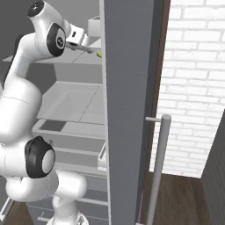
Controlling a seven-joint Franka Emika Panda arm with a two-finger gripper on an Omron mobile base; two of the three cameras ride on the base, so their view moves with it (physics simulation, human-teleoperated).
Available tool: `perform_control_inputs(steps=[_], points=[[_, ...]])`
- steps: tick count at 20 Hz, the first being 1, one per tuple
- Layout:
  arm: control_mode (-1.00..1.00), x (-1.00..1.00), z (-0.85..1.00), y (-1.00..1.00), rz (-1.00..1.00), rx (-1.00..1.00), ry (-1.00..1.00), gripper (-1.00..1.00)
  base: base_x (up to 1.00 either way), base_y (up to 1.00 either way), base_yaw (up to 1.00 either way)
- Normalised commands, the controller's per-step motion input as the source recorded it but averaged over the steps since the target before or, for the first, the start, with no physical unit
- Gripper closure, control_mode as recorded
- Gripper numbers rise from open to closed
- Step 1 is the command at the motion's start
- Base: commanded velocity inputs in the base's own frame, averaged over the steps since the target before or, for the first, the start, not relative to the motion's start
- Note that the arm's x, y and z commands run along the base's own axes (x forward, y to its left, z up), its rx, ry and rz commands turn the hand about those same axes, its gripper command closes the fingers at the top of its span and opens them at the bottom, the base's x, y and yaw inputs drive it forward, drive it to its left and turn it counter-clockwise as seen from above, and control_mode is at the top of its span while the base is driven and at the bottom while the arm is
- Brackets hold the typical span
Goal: Place one lemon wedge and one chicken drumstick in each tupperware on the nearby counter, to pack two identical lunches.
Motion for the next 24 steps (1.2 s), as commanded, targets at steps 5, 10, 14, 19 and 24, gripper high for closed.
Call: perform_control_inputs(steps=[5,10,14,19,24], points=[[-1.00,0.61,-0.16,-0.56,0.03,0.01,0.04,-1.00,0.00,0.00,0.00],[-1.00,0.50,-0.16,-0.36,0.01,0.01,0.05,-1.00,0.00,0.00,0.00],[-1.00,0.57,-0.21,0.00,0.00,0.00,0.05,-1.00,0.00,0.00,0.00],[-1.00,0.48,-0.09,0.13,-0.01,0.00,0.02,-1.00,0.00,0.00,0.00],[-1.00,0.39,-0.14,0.01,0.00,0.00,0.02,-1.00,0.00,0.00,0.00]])
